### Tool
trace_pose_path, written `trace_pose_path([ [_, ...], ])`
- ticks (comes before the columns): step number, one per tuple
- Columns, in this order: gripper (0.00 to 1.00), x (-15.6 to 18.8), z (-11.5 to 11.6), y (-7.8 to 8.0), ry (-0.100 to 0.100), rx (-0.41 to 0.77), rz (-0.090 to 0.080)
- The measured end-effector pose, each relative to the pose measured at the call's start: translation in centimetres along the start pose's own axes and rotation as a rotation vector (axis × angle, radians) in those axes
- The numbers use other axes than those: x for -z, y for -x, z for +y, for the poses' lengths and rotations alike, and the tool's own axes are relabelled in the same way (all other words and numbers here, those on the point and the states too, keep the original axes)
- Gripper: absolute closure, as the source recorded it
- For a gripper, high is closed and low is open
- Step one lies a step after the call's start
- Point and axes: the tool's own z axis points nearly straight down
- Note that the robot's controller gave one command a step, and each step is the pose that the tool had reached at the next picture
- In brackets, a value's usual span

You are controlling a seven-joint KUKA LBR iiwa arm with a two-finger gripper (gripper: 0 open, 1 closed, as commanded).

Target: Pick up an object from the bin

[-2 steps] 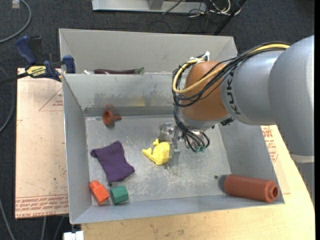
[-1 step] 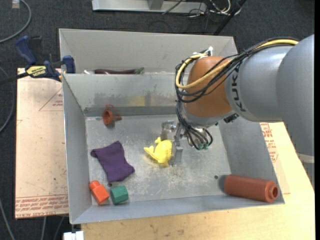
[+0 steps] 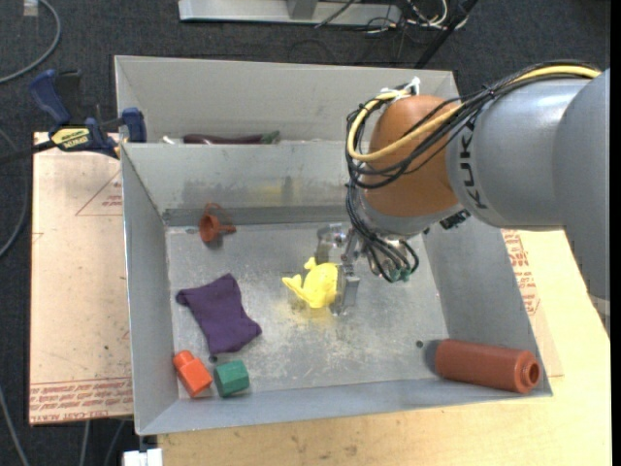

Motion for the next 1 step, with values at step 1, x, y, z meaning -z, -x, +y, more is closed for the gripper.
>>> trace_pose_path([
  [1,1.0,1.99,0.01,0.11,0.0,0.0,-0.003],
])
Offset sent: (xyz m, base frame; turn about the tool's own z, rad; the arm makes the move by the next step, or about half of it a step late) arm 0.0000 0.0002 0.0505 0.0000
